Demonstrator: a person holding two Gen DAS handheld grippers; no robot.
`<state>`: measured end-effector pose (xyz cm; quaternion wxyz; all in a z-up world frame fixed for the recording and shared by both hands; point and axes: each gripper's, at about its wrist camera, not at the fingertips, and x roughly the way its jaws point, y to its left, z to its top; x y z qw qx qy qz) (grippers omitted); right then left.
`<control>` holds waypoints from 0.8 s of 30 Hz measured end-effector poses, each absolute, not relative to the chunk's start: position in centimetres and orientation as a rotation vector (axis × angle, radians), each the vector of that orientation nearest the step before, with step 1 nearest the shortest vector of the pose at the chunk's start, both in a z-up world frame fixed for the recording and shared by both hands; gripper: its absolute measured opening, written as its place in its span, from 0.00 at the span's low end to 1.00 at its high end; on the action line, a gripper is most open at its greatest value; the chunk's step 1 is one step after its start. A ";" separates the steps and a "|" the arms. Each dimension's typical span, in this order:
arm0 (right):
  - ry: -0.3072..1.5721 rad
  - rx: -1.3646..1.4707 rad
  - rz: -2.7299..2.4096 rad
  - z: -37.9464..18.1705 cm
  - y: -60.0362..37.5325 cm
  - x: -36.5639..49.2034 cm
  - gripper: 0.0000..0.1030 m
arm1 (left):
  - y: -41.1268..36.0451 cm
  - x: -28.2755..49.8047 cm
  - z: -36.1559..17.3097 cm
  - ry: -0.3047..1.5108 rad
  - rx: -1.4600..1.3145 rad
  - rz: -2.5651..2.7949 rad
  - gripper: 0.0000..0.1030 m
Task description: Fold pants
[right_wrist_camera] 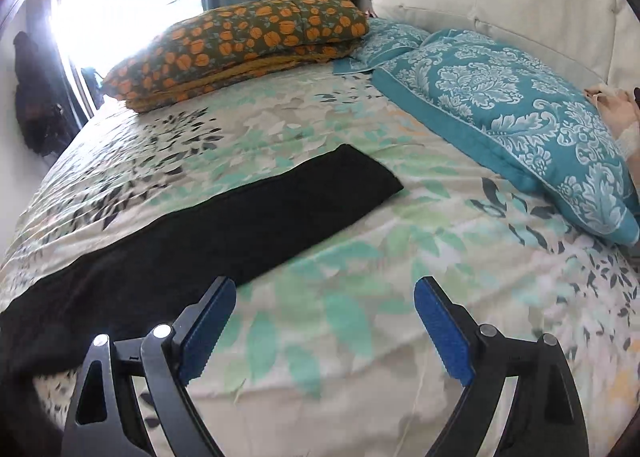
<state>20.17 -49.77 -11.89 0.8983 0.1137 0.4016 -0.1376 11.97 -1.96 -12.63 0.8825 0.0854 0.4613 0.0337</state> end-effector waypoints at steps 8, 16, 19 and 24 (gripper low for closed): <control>0.985 0.285 -0.050 -15.3 -32.3 2.1 0.93 | -0.9 12.3 -19.4 1.057 0.228 0.086 1.00; 1.028 0.183 -0.162 -16.2 -31.6 -0.5 0.94 | 2.1 9.2 -17.5 0.996 0.186 0.088 1.00; 0.975 0.263 -0.183 -14.9 -30.6 -1.4 0.94 | 3.8 8.6 -17.3 0.978 0.177 0.118 1.00; 0.994 0.253 -0.150 -15.7 -27.1 -1.0 0.94 | 6.1 8.4 -19.0 1.012 0.131 0.130 1.00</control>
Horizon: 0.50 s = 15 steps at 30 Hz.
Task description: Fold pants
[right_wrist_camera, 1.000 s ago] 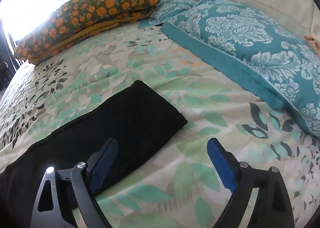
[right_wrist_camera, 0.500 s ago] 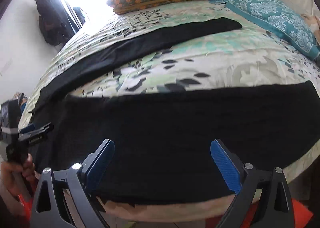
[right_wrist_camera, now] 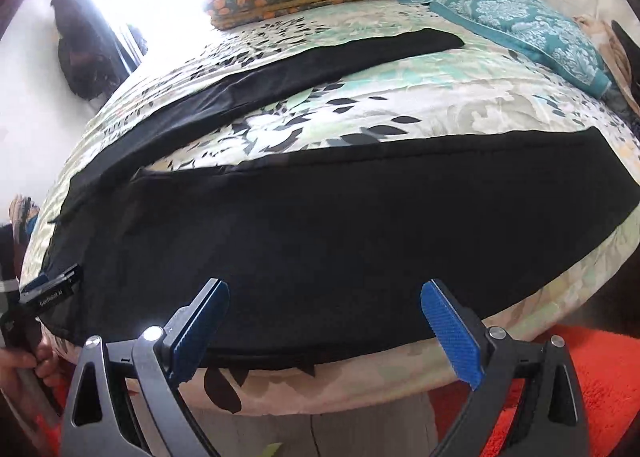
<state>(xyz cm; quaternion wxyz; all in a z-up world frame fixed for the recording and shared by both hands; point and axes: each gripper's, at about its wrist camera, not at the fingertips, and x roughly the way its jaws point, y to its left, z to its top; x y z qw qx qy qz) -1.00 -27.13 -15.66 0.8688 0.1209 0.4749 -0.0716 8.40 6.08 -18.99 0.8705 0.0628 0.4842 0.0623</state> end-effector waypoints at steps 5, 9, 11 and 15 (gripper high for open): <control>0.998 0.101 -0.155 -17.0 -25.3 -0.1 0.94 | 6.6 7.9 -19.3 1.008 0.101 0.100 1.00; 1.070 0.090 -0.158 -18.9 -25.8 0.0 0.94 | 6.8 7.7 -19.5 1.016 0.089 0.080 1.00; 1.073 0.115 -0.162 -19.2 -26.3 -0.3 0.94 | 6.8 7.9 -19.5 1.019 0.091 0.076 1.00; 1.004 0.129 -0.182 -17.7 -26.9 -1.0 0.94 | 6.8 7.9 -19.4 1.023 0.102 0.062 1.00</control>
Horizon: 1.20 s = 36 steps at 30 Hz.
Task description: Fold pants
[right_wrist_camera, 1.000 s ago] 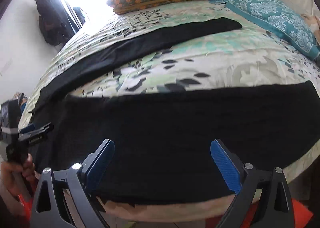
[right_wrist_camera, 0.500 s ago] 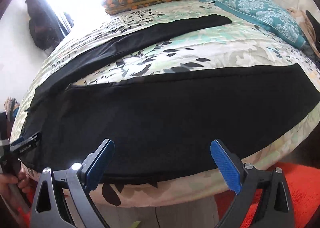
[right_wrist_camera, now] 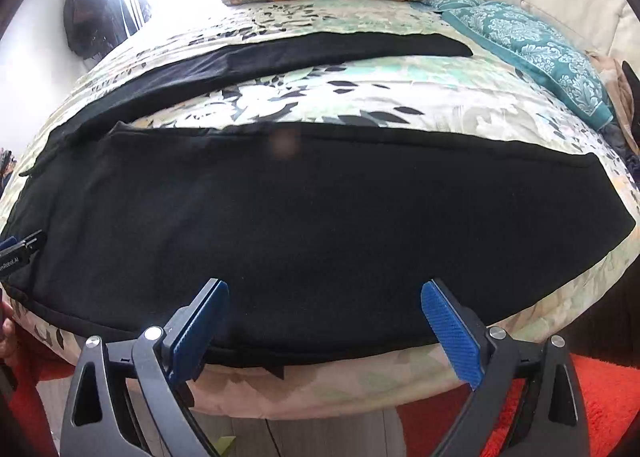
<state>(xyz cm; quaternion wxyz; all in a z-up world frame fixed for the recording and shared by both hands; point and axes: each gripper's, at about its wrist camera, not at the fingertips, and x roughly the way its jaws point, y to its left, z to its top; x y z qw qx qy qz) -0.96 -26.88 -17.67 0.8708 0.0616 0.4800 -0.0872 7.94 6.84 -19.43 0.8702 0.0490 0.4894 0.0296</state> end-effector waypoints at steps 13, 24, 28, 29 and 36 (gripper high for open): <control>0.925 0.095 -0.094 -16.0 -25.3 -1.1 0.94 | 7.4 5.9 -15.8 0.904 0.047 0.035 0.99; 0.901 0.090 -0.082 -15.7 -25.0 -1.2 0.94 | 8.1 5.9 -14.6 0.870 0.014 0.053 0.99; 0.885 0.092 -0.088 -15.4 -25.0 -1.3 0.94 | 7.8 5.6 -13.9 0.845 0.010 0.038 0.99; 0.878 0.093 -0.090 -15.3 -25.1 -1.3 0.94 | 7.7 5.4 -13.7 0.838 0.013 0.033 0.99; 0.851 0.098 -0.093 -14.8 -25.3 -1.3 0.94 | 7.0 5.0 -13.2 0.816 0.038 0.007 0.99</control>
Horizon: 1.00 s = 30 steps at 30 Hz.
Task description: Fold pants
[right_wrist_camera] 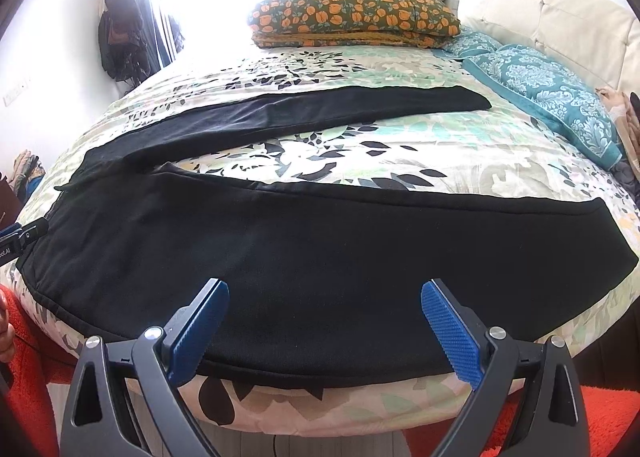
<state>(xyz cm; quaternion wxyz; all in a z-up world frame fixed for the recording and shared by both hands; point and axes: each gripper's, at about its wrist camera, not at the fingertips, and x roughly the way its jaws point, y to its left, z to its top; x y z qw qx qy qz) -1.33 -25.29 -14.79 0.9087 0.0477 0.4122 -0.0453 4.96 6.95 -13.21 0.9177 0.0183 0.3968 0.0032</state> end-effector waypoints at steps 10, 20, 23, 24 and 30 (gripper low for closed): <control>0.822 0.099 -0.097 -14.3 -25.5 -1.6 0.94 | 7.2 4.8 -12.8 0.809 0.006 0.009 0.99; 0.812 0.103 -0.097 -14.1 -25.5 -1.6 0.94 | 6.9 4.8 -13.0 0.823 -0.005 -0.005 0.99; 0.813 0.102 -0.098 -14.1 -25.5 -1.6 0.94 | 7.0 4.9 -13.1 0.832 -0.010 -0.002 0.99; 0.812 0.103 -0.097 -14.1 -25.5 -1.6 0.94 | 7.0 4.9 -13.1 0.833 -0.015 -0.001 0.99; 0.791 0.120 -0.115 -13.7 -26.1 -1.8 0.94 | 8.6 5.5 -13.5 0.864 -0.068 0.029 0.99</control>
